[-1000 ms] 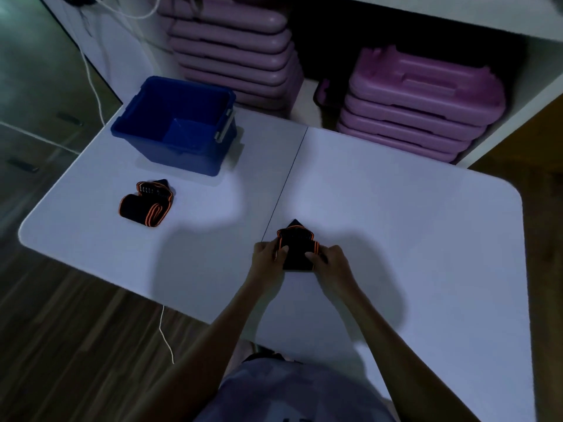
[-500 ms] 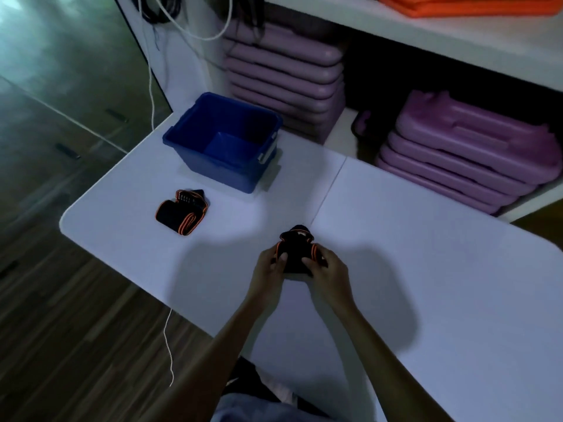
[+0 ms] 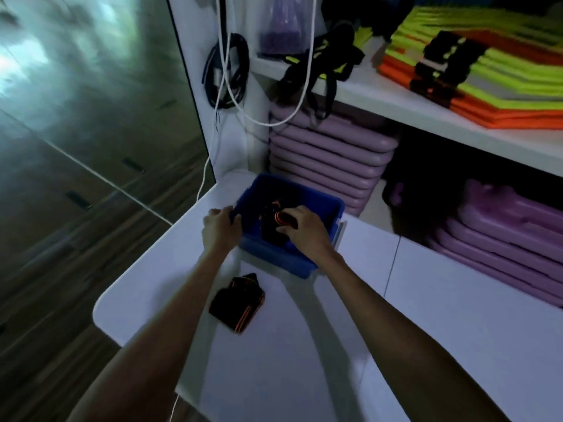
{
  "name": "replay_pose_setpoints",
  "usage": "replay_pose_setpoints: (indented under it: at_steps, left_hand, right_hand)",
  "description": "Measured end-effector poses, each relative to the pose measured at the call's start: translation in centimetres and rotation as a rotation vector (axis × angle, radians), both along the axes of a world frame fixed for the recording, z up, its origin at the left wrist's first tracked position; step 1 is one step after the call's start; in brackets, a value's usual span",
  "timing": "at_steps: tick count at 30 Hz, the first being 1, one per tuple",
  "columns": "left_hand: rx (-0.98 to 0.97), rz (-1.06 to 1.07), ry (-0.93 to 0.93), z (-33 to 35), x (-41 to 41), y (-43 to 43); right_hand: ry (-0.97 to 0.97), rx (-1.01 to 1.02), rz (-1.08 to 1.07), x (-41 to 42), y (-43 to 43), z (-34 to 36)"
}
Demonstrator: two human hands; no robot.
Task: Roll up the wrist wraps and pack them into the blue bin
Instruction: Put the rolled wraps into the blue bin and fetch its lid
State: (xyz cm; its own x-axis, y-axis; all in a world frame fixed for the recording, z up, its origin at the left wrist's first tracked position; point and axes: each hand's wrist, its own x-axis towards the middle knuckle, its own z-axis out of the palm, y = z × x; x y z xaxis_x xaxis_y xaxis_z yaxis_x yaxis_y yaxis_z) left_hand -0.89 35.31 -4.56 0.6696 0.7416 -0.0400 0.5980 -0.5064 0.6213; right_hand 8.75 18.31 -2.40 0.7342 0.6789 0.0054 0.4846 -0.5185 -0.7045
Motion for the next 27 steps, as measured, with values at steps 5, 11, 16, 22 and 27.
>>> replay_pose_setpoints:
  at_steps: [5, 11, 16, 22, 27]
  left_hand:
    - [-0.065, -0.023, -0.155, -1.9, -0.4, 2.7]
    - [-0.1, -0.002, -0.275, -2.8, -0.5, 3.4]
    - [-0.165, 0.028, -0.321, -3.0, -0.3, 3.2]
    - [-0.247, 0.055, -0.272, -2.1, -1.2, 2.9]
    - [-0.258, 0.172, -0.207, -4.4, -7.1, 1.0]
  right_hand:
    - [-0.02, -0.218, 0.094, 0.7, 5.4, -3.1]
    - [0.238, -0.234, 0.169, 0.7, 8.5, -4.6]
    - [0.269, -0.2, 0.137, 0.9, 8.8, -5.0]
    - [0.303, -0.131, 0.105, 0.4, 7.2, -3.8]
    - [0.019, 0.202, -0.178, -5.2, 2.2, -2.9]
